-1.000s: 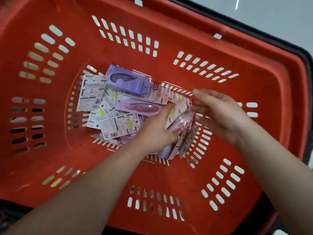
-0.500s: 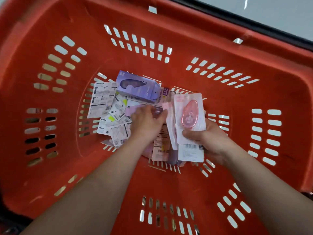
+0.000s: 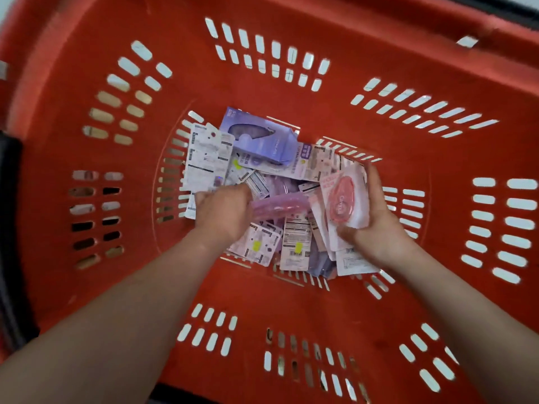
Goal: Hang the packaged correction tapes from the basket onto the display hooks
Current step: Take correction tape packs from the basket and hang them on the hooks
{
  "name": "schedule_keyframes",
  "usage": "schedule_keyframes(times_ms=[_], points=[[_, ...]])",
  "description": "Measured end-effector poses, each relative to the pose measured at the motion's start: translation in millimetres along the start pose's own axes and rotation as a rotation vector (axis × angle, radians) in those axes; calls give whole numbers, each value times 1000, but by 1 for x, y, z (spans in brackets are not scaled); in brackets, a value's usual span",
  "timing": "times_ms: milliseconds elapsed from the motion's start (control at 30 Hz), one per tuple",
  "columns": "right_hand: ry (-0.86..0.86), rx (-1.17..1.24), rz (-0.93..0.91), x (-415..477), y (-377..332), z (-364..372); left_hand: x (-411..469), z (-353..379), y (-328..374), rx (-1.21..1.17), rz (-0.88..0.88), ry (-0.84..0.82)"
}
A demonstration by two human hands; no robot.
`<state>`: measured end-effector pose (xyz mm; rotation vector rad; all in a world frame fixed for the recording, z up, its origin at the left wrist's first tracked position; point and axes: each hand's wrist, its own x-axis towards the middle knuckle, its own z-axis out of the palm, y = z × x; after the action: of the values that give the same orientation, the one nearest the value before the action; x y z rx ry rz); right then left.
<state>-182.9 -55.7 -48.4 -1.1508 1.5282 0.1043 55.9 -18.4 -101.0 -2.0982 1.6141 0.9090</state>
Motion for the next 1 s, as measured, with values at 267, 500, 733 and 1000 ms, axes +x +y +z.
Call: schedule_keyframes(times_ms=[267,500,733,1000], points=[[49,-86,-99,9,13,6,5,-33,-25,-57,228,-74],[13,-84,-164,12,15,10,11,-17,-27,115,291,-373],[-10,-115,-135,16,18,17,-10,-2,-1,15,348,-584],[-41,-122,-77,12,21,35,-18,17,2,192,390,-514]])
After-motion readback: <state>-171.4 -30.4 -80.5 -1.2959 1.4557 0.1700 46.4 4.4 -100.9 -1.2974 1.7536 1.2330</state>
